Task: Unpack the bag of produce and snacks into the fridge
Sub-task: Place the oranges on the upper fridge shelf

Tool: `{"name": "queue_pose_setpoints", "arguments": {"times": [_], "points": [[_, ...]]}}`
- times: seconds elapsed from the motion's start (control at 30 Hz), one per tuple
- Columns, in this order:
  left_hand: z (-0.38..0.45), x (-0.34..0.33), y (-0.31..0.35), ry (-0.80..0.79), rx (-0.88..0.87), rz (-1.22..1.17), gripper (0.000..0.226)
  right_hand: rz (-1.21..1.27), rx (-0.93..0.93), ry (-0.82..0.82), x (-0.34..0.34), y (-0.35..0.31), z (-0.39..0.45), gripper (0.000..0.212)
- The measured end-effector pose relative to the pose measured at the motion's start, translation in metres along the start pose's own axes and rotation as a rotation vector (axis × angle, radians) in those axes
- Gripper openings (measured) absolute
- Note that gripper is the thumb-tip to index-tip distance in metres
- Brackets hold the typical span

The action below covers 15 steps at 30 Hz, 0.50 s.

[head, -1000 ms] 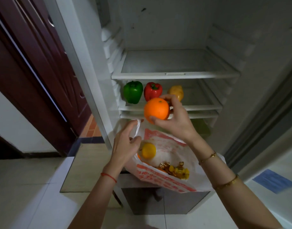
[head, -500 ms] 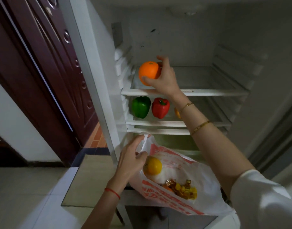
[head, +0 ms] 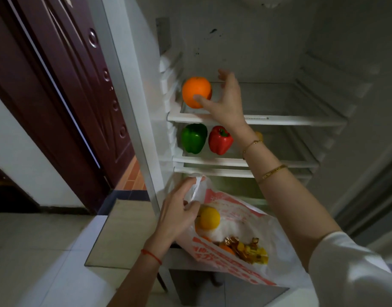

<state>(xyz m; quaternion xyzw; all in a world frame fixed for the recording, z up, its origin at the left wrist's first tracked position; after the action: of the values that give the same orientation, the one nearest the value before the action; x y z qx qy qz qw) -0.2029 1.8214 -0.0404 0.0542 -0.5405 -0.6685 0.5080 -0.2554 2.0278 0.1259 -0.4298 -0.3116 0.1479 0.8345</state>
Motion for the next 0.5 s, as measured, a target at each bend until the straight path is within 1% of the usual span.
{"name": "queue_pose_setpoints", "arguments": {"times": [0.1,0.13,0.17,0.23,0.3,0.4,0.5], "points": [[-0.005,0.0,0.0,0.005,0.002,-0.007,0.065,0.04,0.094,0.142,0.027,0.002,-0.045,0.051],[-0.007,0.0,0.0,0.012,0.0,-0.017,0.065,0.049,0.11,0.151,0.033,0.007,-0.063,0.039],[-0.01,0.001,0.0,0.026,-0.007,-0.03,0.066,0.065,0.11,0.125,0.036,0.014,-0.081,0.03],[-0.015,0.003,0.001,0.051,-0.02,-0.038,0.067,0.09,0.077,-0.017,0.033,0.036,-0.114,0.018],[-0.019,0.003,0.004,0.061,-0.041,-0.028,0.064,0.065,0.013,-0.178,0.026,0.064,-0.144,0.02],[-0.025,0.002,0.007,0.067,-0.066,-0.011,0.057,-0.071,-0.095,-0.385,0.013,0.115,-0.185,0.027],[-0.03,0.0,0.007,0.064,-0.096,0.011,0.054,-0.219,-0.235,-0.567,-0.001,0.166,-0.218,0.021]]}}
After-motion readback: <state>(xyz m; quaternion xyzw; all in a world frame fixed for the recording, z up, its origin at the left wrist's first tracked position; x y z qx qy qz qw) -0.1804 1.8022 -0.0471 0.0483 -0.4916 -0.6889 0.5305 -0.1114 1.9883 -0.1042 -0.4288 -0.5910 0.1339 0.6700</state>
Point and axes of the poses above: each hand's wrist, its own z-axis towards the middle knuckle, its own x-axis out of the back of the hand, y = z × x, the point moved 6 cm from there along z, towards the middle knuckle, and after that the axes turned 11 degrees about -x, right-handed, at the moved point
